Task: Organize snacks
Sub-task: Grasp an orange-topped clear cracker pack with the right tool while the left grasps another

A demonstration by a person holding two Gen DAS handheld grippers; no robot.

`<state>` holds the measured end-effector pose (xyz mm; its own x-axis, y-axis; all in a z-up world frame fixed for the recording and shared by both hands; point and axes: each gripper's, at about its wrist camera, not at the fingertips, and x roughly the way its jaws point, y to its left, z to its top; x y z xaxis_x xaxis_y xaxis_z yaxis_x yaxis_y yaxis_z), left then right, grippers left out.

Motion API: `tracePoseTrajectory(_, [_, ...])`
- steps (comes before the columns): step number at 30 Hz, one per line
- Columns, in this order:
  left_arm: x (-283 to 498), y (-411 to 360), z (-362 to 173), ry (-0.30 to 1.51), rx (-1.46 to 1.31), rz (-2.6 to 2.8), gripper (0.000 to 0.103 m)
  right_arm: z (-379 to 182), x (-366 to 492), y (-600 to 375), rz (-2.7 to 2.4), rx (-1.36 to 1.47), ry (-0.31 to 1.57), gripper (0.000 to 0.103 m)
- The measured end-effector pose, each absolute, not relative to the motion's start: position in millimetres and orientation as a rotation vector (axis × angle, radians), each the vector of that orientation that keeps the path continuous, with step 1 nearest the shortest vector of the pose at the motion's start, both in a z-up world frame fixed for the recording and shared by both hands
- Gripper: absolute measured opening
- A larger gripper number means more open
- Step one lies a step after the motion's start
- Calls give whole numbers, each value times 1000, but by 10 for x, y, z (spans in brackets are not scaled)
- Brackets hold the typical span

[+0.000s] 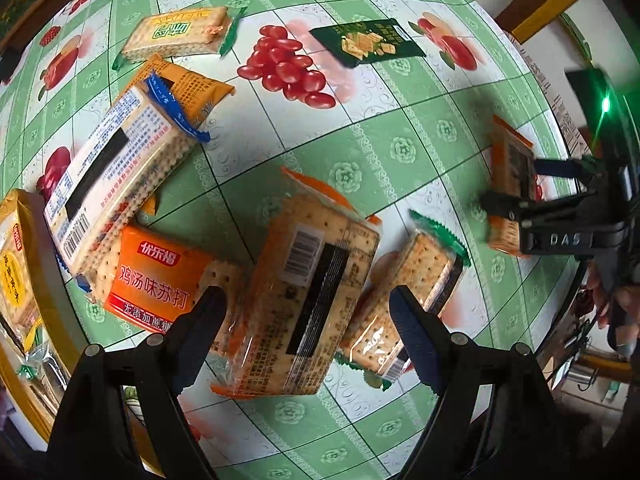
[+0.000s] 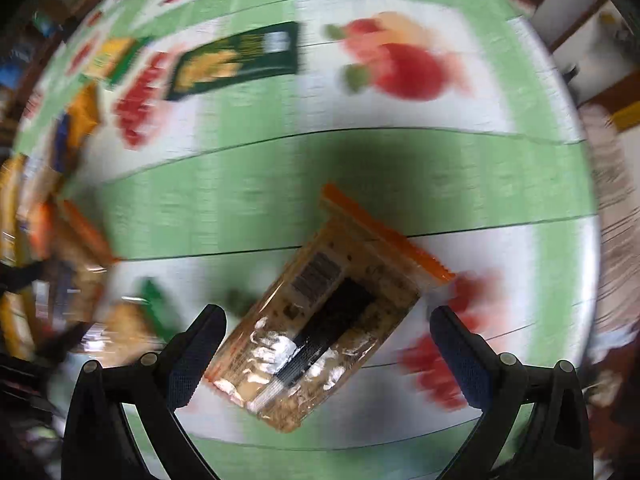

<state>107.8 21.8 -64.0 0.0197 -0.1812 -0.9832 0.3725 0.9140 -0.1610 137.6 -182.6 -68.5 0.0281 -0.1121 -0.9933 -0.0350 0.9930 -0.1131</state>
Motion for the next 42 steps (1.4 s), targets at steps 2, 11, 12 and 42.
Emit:
tracePoseTrajectory(2, [1117, 178, -640, 1501, 170, -424, 83, -733, 1339, -1925, -60, -136, 1553, 103])
tracePoseTrajectory(11, [997, -291, -740, 1598, 289, -453, 83, -562, 1101, -2395, 58, -183, 1480, 83])
tracePoseTrajectory(12, [970, -317, -745, 1588, 299, -445, 83, -528, 1089, -2431, 64, -185, 1467, 73])
tracePoseTrajectory(42, [835, 251, -748, 1534, -37, -421, 67, -350, 865, -2560, 116, -200, 1431, 63])
